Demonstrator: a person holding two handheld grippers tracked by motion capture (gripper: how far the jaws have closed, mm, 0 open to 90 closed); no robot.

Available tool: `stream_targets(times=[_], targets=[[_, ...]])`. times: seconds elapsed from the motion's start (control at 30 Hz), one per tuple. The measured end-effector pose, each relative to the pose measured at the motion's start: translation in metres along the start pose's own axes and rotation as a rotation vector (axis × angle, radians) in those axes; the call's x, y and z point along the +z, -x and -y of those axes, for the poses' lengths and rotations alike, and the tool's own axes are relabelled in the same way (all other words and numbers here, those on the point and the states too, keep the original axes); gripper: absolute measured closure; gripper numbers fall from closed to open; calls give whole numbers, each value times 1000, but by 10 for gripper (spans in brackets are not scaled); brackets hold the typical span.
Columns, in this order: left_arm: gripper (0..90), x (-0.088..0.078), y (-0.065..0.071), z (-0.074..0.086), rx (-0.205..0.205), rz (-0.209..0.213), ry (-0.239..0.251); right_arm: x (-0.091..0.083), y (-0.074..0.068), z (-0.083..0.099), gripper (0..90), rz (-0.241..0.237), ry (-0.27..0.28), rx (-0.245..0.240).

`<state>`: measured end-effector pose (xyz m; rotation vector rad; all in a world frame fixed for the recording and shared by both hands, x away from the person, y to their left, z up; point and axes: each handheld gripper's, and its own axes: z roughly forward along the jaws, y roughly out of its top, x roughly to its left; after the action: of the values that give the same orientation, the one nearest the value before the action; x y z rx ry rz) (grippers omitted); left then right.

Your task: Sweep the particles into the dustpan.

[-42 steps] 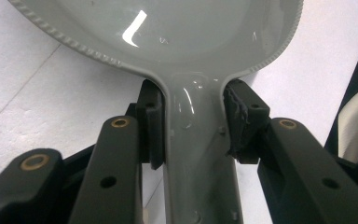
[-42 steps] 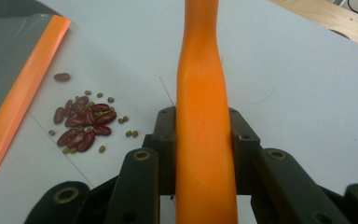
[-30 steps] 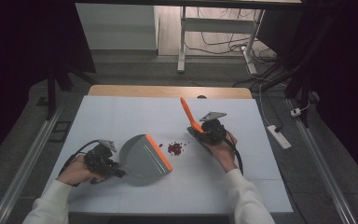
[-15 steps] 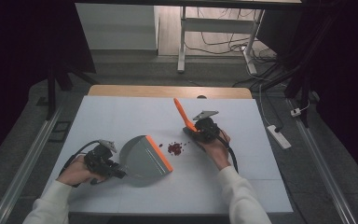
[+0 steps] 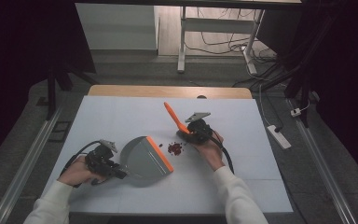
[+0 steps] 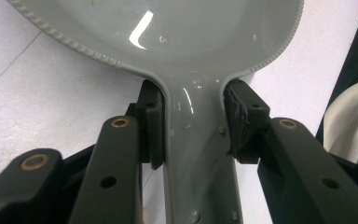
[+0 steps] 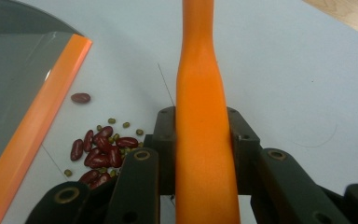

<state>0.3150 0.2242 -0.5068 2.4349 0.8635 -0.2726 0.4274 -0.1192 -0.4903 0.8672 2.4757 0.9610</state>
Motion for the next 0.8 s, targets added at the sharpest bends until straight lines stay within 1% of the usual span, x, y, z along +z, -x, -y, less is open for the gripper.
stream_targets(times=[0.2, 0.27, 0.3, 0.37, 0.47, 0.63, 0.67, 0.73, 0.8], targets=[[618, 1, 0, 0, 0, 7, -2, 1, -2, 0, 703, -8, 4, 4], [618, 1, 0, -1, -3, 8, -2, 1, -3, 0, 703, -26, 13, 7], [618, 1, 0, -1, -4, 8, -4, 2, -4, 0, 703, -38, 18, 6], [618, 2, 0, -1, -3, 9, -6, 2, -7, -1, 703, -36, 17, -9], [618, 2, 0, -1, -4, 11, -6, 3, -11, -2, 703, -36, 18, -18], [618, 2, 0, -1, -4, 11, -5, 5, -15, -4, 703, -45, 27, -15], [618, 2, 1, -2, -3, 11, -4, 6, -16, -4, 703, -58, 30, -12], [618, 3, 1, -2, -4, 11, -6, 7, -16, -5, 703, -65, 32, -10], [618, 3, 1, -2, -3, 11, -6, 8, -20, -6, 703, -68, 29, -16]])
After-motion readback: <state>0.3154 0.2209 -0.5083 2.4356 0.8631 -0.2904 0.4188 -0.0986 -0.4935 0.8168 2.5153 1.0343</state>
